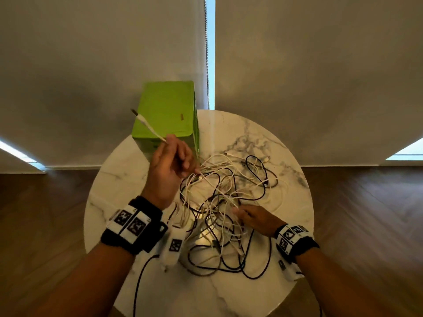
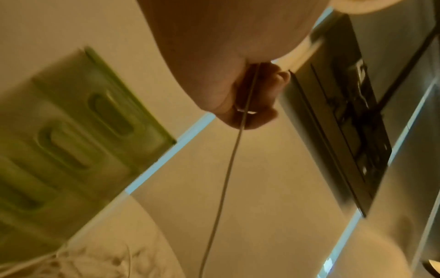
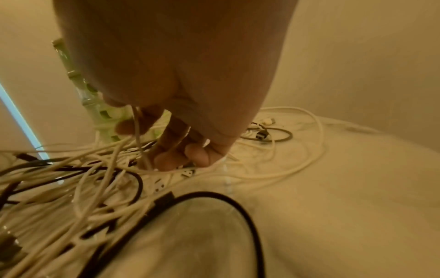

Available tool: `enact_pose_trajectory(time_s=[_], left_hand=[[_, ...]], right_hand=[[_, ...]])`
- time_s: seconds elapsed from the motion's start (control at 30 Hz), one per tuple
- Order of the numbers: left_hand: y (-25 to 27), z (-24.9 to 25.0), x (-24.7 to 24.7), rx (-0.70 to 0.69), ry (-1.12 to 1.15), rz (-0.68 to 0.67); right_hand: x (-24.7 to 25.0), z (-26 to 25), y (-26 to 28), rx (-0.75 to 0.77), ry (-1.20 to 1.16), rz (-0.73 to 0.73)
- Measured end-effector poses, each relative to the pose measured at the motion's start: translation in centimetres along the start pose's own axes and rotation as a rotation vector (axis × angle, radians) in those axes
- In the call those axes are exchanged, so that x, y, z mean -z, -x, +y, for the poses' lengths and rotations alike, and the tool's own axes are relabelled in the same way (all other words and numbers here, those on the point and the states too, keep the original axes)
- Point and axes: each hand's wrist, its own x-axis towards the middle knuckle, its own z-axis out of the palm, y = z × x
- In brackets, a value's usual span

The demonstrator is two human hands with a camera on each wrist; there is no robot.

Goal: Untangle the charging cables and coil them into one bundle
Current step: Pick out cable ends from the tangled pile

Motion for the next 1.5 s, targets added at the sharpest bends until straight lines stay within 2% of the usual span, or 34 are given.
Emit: enact_pose_trajectory(time_s=[0.07,0.13,0.2,0.23,0.3,0.4,0.47,0.6,0.67,0.83,0.9,0.97,1.03,1.13,1.17,1.23,1.33,1.4,1.5], left_hand=[[-0.4,1.3,1.5,0.033,-0.047,-0.002],[0.3,1.4,2.7,0.146,-0.306,-0.072],[1.6,0.1,2.9,0.308,-0.609,-0.205],[2.2,-0.9,2.8,0.375,-0.703,-0.262],[3.2,-2.8,2.4,0.444,-0.765,-0.268],[3.6,-4.1,1.1,0.51,-0.562,-0.189],[3.5,-4.0,0.4,0.471,-0.404,-0.183],[2.6,-2.8,0.1,0.277,-0.178,-0.164],[2.1,-1.3,0.5,0.246,0.028,-0.098],[-0.2,4.7,4.0,0.057,0.265,0.086],[-0.7,6.4,5.6,-0.008,0.203,0.094],[-0.1,6.3,6.4,0.002,-0.115,0.085],[1.6,4.9,6.2,0.114,-0.536,0.019],[4.0,1.4,5.1,0.395,-0.823,-0.251],[4.5,0.2,4.6,0.462,-0.844,-0.293],[4.9,-1.9,4.0,0.501,-0.779,-0.244],[4.2,-3.5,3.3,0.434,-0.461,-0.081],[3.5,-3.5,3.0,0.4,-0.3,0.02],[2.3,-1.7,2.3,0.269,-0.318,0.102]], right_hand=[[0.9,-0.4,0.2,0.043,0.017,0.084],[1.7,-2.2,0.1,0.139,0.045,0.238],[2.4,-5.1,0.0,0.172,-0.005,0.312],[2.4,-6.5,0.1,0.197,-0.01,0.308],[1.7,-9.7,0.5,0.244,0.028,0.229],[0.1,-12.4,0.8,0.278,0.067,0.088],[-1.1,-12.9,0.8,0.264,0.084,0.075],[-2.3,-11.3,0.7,0.182,0.003,0.085],[-3.0,-9.6,0.7,0.134,0.022,0.061],[-2.8,-5.3,1.7,-0.018,0.047,0.053],[-2.4,-4.2,1.4,-0.049,0.045,0.08],[-1.8,-4.6,0.5,-0.027,0.038,0.144],[-1.0,-6.7,-0.4,0.015,0.022,0.239],[-0.2,-11.0,-1.1,0.184,0.126,0.289],[-0.2,-12.3,-1.2,0.236,0.181,0.264],[-0.7,-14.3,-1.4,0.294,0.289,0.209],[-1.2,-16.0,-0.8,0.342,0.371,0.182],[-1.1,-16.3,-0.1,0.33,0.29,0.142],[-1.1,-14.7,0.7,0.216,0.145,0.125]])
